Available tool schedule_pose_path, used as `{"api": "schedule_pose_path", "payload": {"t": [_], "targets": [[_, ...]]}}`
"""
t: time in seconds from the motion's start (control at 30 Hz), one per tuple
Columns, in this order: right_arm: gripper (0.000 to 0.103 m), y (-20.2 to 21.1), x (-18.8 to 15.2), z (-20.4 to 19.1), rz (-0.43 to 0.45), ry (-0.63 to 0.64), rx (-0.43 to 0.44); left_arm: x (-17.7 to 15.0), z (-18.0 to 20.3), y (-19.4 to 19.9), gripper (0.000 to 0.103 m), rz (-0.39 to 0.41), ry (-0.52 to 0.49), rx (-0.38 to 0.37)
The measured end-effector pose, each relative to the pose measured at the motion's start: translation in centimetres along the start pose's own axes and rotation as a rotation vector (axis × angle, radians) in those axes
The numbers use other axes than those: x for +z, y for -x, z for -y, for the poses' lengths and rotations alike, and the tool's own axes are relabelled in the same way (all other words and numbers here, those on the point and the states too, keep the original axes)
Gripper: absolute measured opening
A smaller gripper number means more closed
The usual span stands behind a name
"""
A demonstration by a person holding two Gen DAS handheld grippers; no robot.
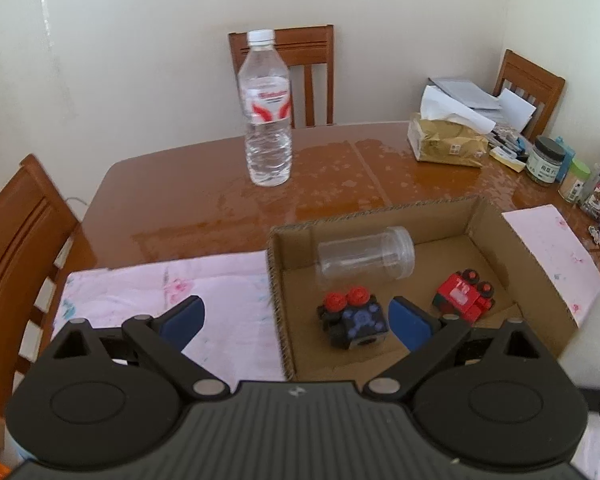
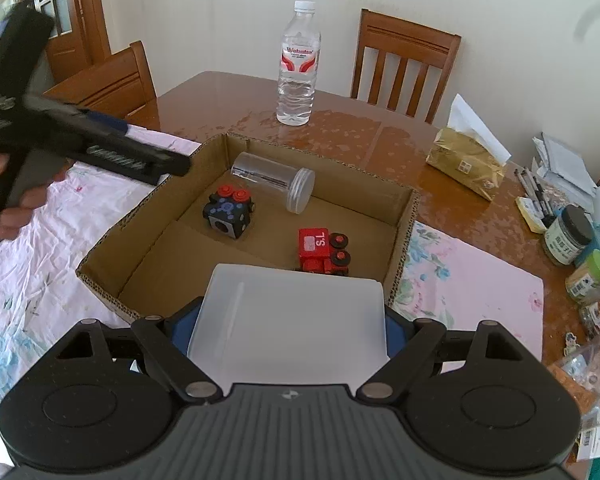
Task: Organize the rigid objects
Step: 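Carry the cube toy into the cardboard box and release it while the right carries the white box, then lower the white plastic box into the cardboard box and open the right gripper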
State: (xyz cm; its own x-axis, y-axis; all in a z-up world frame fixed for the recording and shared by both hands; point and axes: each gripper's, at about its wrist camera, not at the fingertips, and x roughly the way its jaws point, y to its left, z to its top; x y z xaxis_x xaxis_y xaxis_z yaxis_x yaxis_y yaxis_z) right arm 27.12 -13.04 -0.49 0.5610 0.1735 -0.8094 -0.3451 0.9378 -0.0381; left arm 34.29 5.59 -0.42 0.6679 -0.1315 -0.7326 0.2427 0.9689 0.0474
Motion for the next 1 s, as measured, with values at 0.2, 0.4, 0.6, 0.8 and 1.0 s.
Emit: {"api": "schedule_pose_path", "payload": {"t": [0.2,0.4,0.6,0.8,1.0], "targets": [[0.089,-1.2,1.2,-0.1,-0.001,-0.002,0.009,-1.7,-1.4,2.5,0.099,0.015,0.044,0.017],[0.089,-2.1,2.2,-0.2,0.006,-0.010,0.012,-4.2,-2.4,4.1,0.100,0.018,0.093,0.038],[0.089,-2.3,3.1,-0.5,0.040,-0.002,0.002,-6.3,-2.6,4.6,0.100,-0.004,0.085,0.073],[0.103,-0.9,3.6,-0.6,0.075,-0.028,0.011,-8.1,-2.5,5.8,0.100,-0.044,0.118,0.090],[0.103,0.8,2.4,-0.5,0.098,-0.075,-0.005,-9.7,-1.8,7.1,0.100,-0.066,0.139,0.083]]}}
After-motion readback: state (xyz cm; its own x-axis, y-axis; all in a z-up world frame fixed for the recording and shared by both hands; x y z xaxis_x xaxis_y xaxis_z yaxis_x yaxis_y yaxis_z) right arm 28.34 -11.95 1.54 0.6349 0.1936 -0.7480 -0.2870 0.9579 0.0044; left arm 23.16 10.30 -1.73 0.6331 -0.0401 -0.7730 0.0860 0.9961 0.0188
